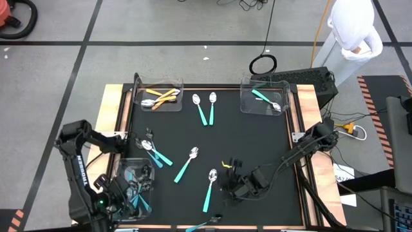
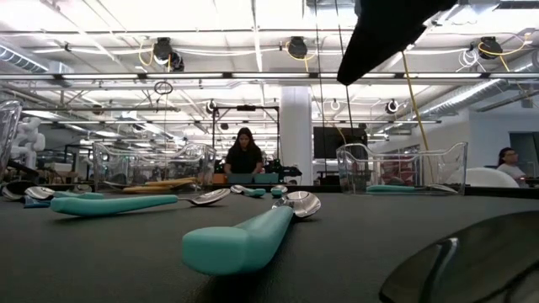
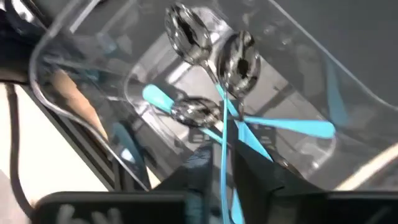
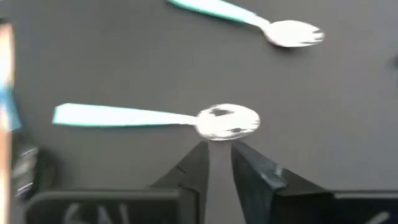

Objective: Sort silverware by color (type)
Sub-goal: Put the blue spoon into the bottom bin, then put the bottom blue spoon into the bottom bin

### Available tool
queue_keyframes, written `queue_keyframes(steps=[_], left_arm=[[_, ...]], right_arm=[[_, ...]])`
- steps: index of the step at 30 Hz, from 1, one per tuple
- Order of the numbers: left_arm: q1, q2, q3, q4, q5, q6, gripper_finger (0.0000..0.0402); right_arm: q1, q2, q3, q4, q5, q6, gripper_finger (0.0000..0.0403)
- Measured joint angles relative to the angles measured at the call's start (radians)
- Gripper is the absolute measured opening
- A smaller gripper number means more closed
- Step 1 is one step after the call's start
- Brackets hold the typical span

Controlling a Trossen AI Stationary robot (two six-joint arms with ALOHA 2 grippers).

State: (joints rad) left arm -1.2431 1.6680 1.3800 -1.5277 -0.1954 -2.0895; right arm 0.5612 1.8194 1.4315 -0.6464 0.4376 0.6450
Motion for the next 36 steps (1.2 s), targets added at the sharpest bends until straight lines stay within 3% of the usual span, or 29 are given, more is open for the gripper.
queue_keyframes(steps=[6,10,13,17,20,23,29,36], left_arm=[[0.020,0.010,0.000,-0.042,-0.006,0.009,0.0146],[0.032,0.008,0.000,-0.043,-0.058,0.027,0.0184],[0.040,0.008,0.000,-0.043,-0.133,0.035,0.0194],[0.056,0.008,0.000,-0.035,-0.315,0.107,0.0195],[0.078,0.008,0.000,0.016,-0.470,0.201,0.0195],[0.111,0.008,0.000,0.127,-0.566,0.392,0.0195],[0.196,0.027,0.000,0.371,-0.636,0.785,0.0195],[0.287,0.091,0.000,0.498,-0.662,1.043,0.0196]], right_arm=[[-0.003,0.008,0.000,0.073,-0.096,-0.074,0.0127],[-0.005,0.046,0.000,0.130,-0.252,-0.159,0.0138],[-0.002,0.097,-0.001,0.207,-0.316,-0.175,0.0135],[0.004,0.148,-0.001,0.266,-0.336,-0.145,0.0129],[0.002,0.156,-0.001,0.267,-0.333,-0.021,0.0128],[0.002,0.154,-0.001,0.267,-0.315,0.180,0.0128],[0.038,0.150,-0.001,0.223,-0.311,0.387,0.0128],[0.111,0.150,-0.001,0.147,-0.268,0.587,0.0128]])
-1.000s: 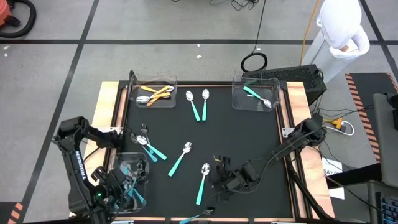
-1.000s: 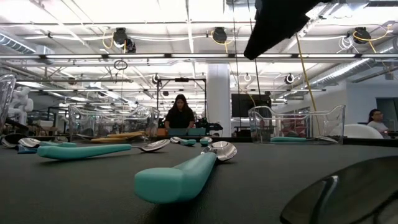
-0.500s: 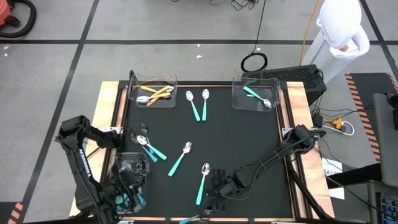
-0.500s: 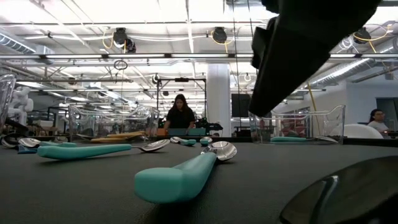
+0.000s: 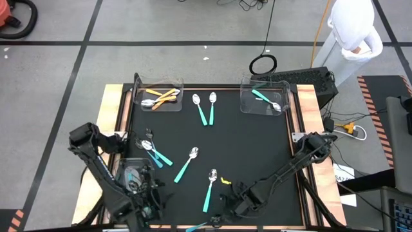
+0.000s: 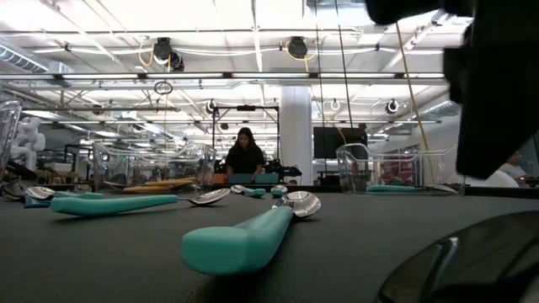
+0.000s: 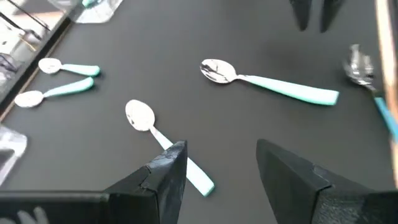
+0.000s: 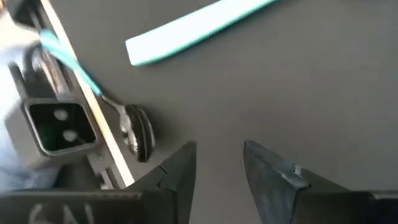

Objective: Sort silverware by color (type)
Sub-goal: Put the bottom blue spoon into the bottom bin

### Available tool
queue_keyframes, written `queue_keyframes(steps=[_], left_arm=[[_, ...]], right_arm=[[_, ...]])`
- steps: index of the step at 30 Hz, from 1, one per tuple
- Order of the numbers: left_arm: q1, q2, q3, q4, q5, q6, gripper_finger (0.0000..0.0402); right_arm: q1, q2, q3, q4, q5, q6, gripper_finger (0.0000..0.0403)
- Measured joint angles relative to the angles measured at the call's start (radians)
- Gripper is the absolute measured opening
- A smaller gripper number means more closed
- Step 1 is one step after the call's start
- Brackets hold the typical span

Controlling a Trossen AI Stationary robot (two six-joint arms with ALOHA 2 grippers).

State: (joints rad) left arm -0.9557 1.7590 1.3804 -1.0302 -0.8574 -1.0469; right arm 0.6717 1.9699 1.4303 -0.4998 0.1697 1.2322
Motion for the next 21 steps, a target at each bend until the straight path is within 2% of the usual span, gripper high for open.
queue_keyframes(steps=[7,14,21], left_arm=[[0.074,0.135,0.001,0.066,-0.004,0.044,0.0196],[0.136,0.219,0.001,0.225,0.087,0.172,0.0196],[0.165,0.228,0.001,0.335,0.108,0.279,0.0196]], right_arm=[[0.095,0.000,0.000,-0.012,0.192,0.189,0.0128],[0.155,0.000,0.000,-0.029,0.306,0.323,0.0128],[0.149,0.032,0.000,-0.029,0.360,0.379,0.0128]])
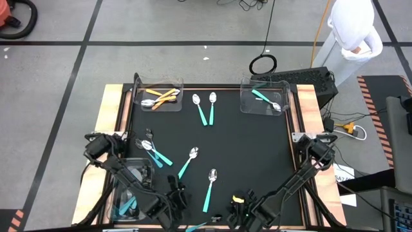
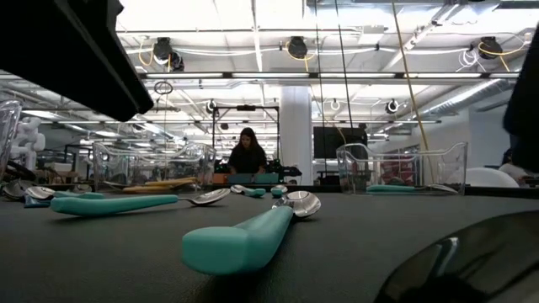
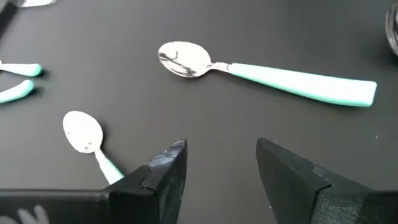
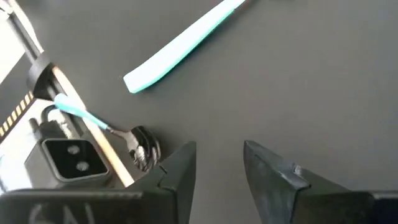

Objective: Sort silverware by color (type)
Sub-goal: Put the bottom blue spoon into the bottom bin

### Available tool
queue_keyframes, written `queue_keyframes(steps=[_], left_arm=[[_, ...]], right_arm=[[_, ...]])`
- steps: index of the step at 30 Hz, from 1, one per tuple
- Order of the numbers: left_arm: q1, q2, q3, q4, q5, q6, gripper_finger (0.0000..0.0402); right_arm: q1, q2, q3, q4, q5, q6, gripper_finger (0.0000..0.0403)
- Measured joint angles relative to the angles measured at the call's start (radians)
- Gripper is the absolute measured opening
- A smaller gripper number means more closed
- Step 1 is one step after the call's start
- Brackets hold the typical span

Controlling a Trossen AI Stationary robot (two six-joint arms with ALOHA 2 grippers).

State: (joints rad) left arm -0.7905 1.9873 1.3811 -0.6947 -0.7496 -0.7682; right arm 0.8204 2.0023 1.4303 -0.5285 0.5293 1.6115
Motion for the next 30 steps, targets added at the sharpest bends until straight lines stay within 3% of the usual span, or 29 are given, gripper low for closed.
queue_keyframes(steps=[5,12,22,30], left_arm=[[0.003,0.000,0.000,0.009,0.019,0.025,0.0196],[0.004,0.000,0.000,0.008,0.018,0.025,0.0196],[0.013,0.000,0.000,0.006,0.015,0.043,0.0196],[0.020,0.000,0.000,0.007,0.014,0.044,0.0196]], right_arm=[[-0.021,0.013,0.000,0.044,-0.008,-0.017,0.0128],[-0.027,0.047,0.000,0.162,-0.112,-0.106,0.0128],[-0.041,0.089,0.001,0.295,-0.179,-0.186,0.0128],[-0.055,0.102,0.001,0.301,-0.217,-0.195,0.0128]])
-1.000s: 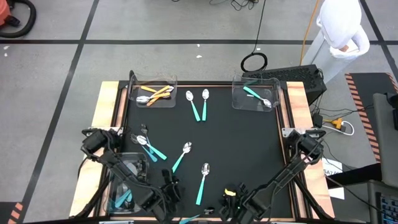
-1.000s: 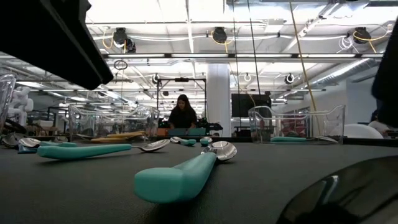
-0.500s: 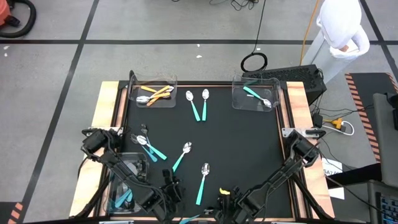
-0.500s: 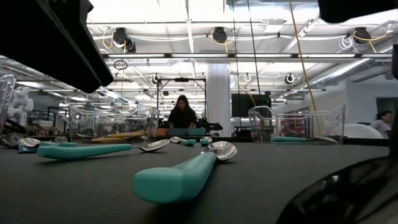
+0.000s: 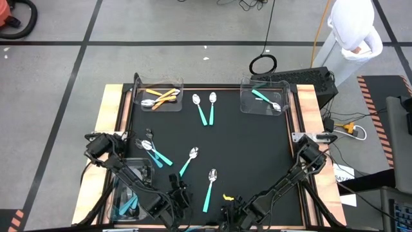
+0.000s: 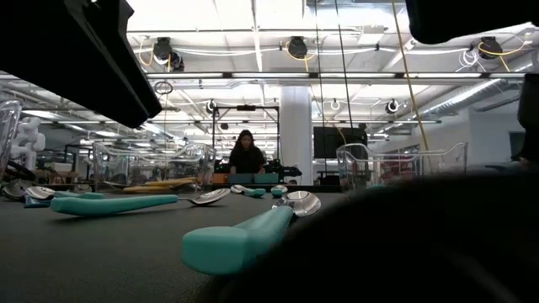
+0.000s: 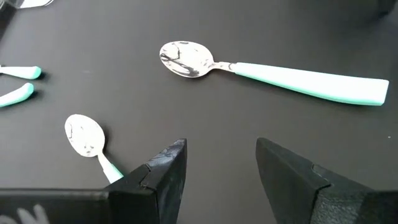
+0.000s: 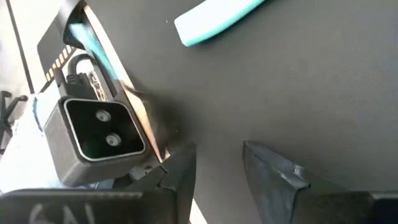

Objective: Sort silverware by color (type)
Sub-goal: Put the bottom blue spoon into the bottom bin

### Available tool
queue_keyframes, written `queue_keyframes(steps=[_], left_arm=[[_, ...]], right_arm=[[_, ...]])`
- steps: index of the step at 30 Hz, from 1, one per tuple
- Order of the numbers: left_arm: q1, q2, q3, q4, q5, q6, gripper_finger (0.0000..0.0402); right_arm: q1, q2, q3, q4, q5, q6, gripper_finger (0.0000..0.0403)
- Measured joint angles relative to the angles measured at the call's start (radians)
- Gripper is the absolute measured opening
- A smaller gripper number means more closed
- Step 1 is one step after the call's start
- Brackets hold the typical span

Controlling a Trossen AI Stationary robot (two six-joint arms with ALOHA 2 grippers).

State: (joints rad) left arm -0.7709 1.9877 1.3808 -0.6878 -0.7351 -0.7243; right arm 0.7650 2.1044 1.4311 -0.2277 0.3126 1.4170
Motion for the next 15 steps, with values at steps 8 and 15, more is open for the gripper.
queue_keyframes(steps=[8,15], left_arm=[[-0.001,0.000,0.000,0.008,0.099,0.035,0.0196],[0.000,0.000,0.000,0.010,0.097,0.041,0.0195]], right_arm=[[0.000,-0.030,-0.001,0.037,-0.003,-0.026,0.0128],[-0.006,-0.003,0.000,0.104,-0.063,-0.094,0.0128]])
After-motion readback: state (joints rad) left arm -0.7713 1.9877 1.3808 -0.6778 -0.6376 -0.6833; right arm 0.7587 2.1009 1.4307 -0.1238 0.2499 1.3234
